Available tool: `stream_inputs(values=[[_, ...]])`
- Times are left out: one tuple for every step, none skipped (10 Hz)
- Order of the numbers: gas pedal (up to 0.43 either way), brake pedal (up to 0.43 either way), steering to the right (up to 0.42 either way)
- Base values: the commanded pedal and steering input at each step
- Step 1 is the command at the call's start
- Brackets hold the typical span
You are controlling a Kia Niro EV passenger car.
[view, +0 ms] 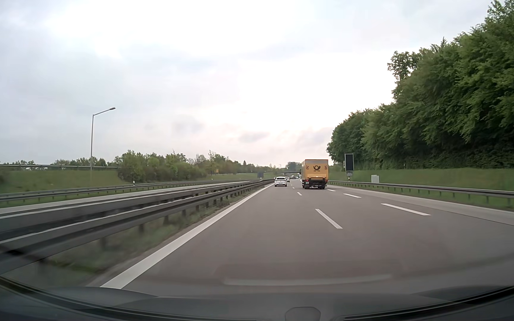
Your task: Follow the waypoints while adhering to traffic rules and regulations
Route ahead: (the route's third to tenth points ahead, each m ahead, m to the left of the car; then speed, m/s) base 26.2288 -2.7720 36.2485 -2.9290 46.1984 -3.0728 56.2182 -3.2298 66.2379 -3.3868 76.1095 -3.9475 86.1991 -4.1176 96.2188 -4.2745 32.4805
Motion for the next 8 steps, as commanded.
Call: stream_inputs(values=[[0.098,0.0,0.0],[0.098,0.0,0.001],[0.11,0.0,0.001],[0.118,0.0,0.001],[0.13,0.0,0.001],[0.138,0.0,0.001],[0.138,0.0,0.001],[0.138,0.0,0.001]])
